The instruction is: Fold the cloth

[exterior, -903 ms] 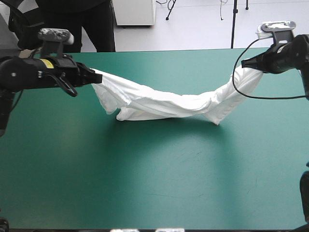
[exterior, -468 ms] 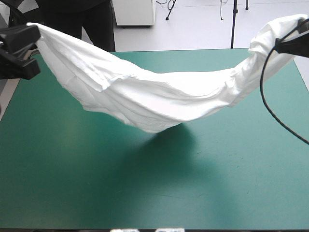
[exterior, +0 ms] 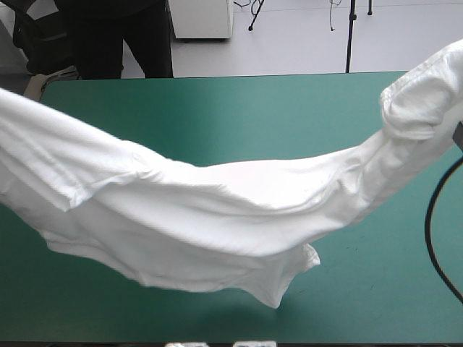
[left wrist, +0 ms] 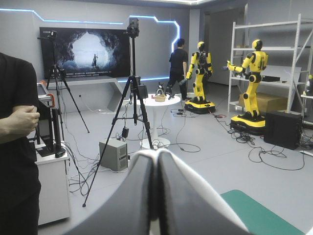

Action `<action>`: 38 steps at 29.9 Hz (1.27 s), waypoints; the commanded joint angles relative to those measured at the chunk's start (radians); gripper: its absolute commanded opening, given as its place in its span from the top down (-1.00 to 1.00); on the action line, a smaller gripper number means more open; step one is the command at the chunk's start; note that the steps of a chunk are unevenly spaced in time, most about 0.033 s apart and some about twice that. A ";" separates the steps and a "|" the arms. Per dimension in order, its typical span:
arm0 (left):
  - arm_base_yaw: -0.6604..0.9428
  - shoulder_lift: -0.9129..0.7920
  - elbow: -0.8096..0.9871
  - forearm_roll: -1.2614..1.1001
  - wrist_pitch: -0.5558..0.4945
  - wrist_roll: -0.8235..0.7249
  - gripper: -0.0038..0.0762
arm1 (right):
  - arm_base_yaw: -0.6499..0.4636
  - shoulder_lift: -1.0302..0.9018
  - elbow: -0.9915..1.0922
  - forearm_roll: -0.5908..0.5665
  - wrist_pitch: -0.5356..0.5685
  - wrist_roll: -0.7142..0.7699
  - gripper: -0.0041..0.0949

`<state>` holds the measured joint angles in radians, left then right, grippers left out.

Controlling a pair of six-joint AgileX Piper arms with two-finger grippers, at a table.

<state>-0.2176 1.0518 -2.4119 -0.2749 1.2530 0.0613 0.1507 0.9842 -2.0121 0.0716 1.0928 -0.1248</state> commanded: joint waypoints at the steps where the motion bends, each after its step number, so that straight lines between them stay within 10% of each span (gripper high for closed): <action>1: 0.000 -0.005 -0.008 -0.018 -0.049 -0.005 0.93 | 0.013 -0.033 -0.017 -0.018 -0.035 -0.005 0.94; 14: 0.000 0.016 0.337 0.005 0.013 -0.038 0.93 | 0.013 0.008 0.257 -0.033 -0.063 -0.005 0.94; 24: 0.000 0.130 0.815 0.099 -0.304 -0.061 0.93 | 0.013 0.364 0.250 -0.160 -0.168 -0.005 0.94; 38: 0.002 0.550 0.838 0.340 -0.572 -0.131 0.93 | -0.005 0.921 -0.082 -0.118 -0.234 0.029 0.94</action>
<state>-0.2176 1.5895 -1.5462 0.0096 0.7849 -0.0314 0.1604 1.8911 -2.0337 -0.0640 0.9258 -0.0984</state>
